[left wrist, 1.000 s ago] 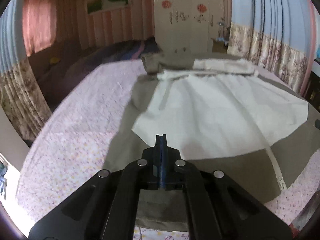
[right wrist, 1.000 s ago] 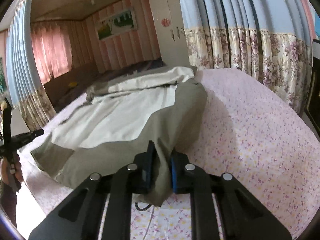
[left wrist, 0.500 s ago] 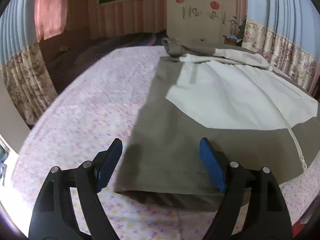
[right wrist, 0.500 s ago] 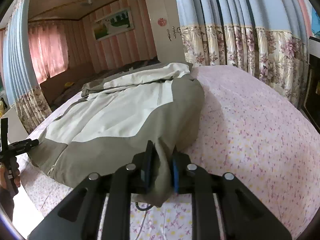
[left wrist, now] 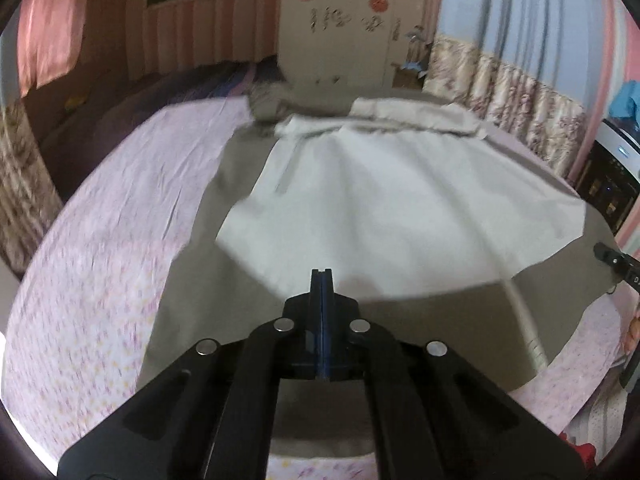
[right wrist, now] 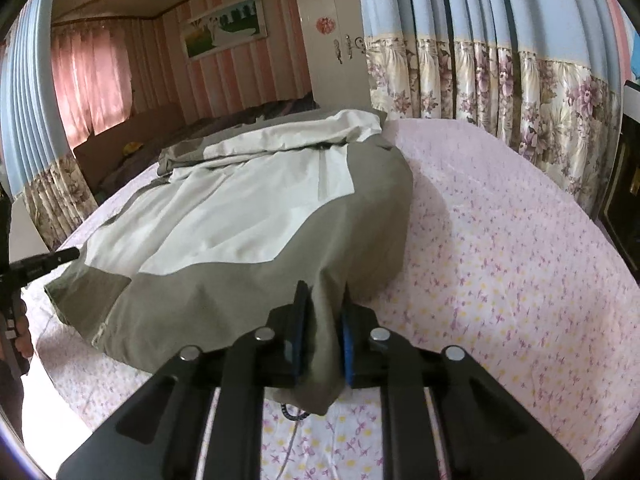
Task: Fold large clothes
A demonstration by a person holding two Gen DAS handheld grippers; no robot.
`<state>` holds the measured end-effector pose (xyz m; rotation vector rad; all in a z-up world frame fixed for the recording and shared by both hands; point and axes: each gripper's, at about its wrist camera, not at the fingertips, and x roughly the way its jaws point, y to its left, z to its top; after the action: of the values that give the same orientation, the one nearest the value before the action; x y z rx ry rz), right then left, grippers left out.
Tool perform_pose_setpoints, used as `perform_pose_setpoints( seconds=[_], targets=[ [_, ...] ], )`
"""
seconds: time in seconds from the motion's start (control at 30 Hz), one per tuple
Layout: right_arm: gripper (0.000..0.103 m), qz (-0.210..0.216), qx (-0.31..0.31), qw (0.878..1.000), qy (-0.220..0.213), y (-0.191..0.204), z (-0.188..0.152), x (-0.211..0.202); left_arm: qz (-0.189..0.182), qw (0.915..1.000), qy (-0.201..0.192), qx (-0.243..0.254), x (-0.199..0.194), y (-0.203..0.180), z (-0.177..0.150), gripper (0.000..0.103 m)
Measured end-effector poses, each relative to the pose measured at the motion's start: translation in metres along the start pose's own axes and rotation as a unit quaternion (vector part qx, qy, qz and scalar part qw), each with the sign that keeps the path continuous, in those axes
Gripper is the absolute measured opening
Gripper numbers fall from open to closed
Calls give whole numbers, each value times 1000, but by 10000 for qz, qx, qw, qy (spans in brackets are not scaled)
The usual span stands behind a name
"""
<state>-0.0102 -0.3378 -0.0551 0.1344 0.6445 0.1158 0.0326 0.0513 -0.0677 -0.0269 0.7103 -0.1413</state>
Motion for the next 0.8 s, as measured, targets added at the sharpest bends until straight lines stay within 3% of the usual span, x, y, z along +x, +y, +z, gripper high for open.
perform_pose_setpoints(
  seconds=[0.1, 0.2, 0.23, 0.27, 0.33, 0.5, 0.6, 0.7, 0.8],
  targets=[
    [14, 28, -18, 10000, -32, 1, 9, -1, 167, 9997, -96, 120, -6, -3, 16, 0],
    [14, 89, -92, 9999, -90, 4, 16, -2, 407, 9991, 115, -55, -8, 18, 18, 0],
    [14, 109, -101, 9998, -112, 3, 16, -1, 473, 9986, 108, -195, -10, 31, 13, 14],
    [14, 138, -81, 9998, -121, 3, 18, 0, 419, 9987, 143, -267, -10, 40, 8, 46],
    [14, 195, -36, 9998, -89, 3, 18, 3, 456, 9977, 217, -451, -8, 58, -4, 81],
    [14, 170, -38, 9998, 49, 4, 18, 11, 689, 9950, 376, -617, -4, 76, -27, 95],
    [16, 170, 62, 9998, 56, 3, 17, 12, 195, 9930, 620, -983, 4, 80, -40, 94],
    [17, 112, 91, 9999, 55, 5, 17, 13, 110, 9949, 541, -845, -1, 61, -46, 93],
    [17, 109, 110, 9998, 93, 4, 17, 15, -24, 9945, 418, -955, -9, 58, -45, 83]
  ],
)
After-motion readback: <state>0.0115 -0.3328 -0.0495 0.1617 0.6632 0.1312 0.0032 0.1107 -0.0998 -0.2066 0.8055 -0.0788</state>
